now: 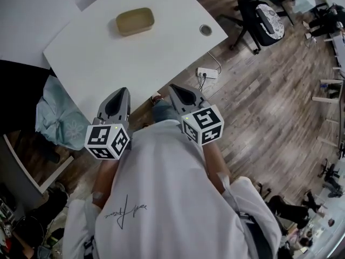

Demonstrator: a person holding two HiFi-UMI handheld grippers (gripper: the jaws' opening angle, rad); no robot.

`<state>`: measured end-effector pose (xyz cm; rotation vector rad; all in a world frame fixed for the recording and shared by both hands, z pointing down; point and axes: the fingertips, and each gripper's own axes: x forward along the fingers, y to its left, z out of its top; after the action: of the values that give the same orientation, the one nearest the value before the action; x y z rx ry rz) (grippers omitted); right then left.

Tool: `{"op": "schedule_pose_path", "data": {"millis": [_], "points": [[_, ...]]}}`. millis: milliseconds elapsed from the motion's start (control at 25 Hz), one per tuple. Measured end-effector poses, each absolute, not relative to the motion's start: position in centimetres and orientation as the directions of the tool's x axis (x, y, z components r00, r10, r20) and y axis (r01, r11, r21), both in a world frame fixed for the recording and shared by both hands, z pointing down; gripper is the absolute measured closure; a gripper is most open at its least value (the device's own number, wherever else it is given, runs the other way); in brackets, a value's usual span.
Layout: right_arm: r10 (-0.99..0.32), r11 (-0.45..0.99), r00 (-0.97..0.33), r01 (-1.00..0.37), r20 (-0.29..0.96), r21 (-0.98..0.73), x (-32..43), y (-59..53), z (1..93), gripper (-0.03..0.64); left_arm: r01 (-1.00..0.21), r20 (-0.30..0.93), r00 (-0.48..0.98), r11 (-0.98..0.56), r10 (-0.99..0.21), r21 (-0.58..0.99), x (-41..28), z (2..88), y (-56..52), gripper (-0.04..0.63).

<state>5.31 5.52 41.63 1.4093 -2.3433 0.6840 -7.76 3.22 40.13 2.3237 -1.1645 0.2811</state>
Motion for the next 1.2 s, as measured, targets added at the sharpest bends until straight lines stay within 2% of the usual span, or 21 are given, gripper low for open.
{"op": "schedule_pose_path", "data": {"millis": [360,760,1200], "points": [[-0.669,0.510,-0.558,-0.825,0.491,-0.243,7.6,-1.6,42.0,0.607,-0.867,0.379,0.485,-0.379,-0.788,0.323,-6.6,39.5,-2.0,0.592],[-0.555,0.632,-0.673,-0.723,0.489,-0.278,7.0,-7.6,43.7,0.607,-0.916,0.391,0.381,-0.284,-0.838,0.283,-5.8,40.4,-5.7,0.592],[-0.484,0.604,-0.753,-0.656,0.446,-0.452,6.5,-10.9,45.4,0.607,-0.940,0.412,0.301,-0.194,-0.860,0.281,-6.0,41.0,-6.0,0.592]]}}
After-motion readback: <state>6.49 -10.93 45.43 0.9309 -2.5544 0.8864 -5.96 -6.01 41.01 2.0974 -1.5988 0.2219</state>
